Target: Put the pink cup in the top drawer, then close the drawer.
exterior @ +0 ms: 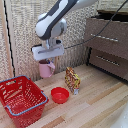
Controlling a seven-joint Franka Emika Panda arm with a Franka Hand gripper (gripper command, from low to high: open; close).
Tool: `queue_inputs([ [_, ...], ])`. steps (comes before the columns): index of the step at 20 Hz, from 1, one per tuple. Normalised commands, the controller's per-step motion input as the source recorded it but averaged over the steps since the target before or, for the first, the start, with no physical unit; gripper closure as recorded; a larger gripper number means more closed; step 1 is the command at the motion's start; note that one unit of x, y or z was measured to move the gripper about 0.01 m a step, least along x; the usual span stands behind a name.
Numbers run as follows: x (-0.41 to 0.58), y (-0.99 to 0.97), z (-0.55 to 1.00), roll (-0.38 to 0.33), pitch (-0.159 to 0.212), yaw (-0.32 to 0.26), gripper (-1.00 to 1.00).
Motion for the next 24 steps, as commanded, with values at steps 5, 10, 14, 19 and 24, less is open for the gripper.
queue_inputs([
  [5,0.121,-0.09,0.92,-0.012,0.065,-0.064,1.00],
  [10,0.118,-0.17,0.96,-0.012,0.033,-0.119,1.00],
  [14,0.196,-0.18,0.99,-0.027,0.043,-0.157,1.00],
  [19,0.243,-0.16,1.00,-0.037,0.033,-0.154,1.00],
  [24,0.298,-0.19,1.00,-0.059,0.023,-0.168,1.00],
])
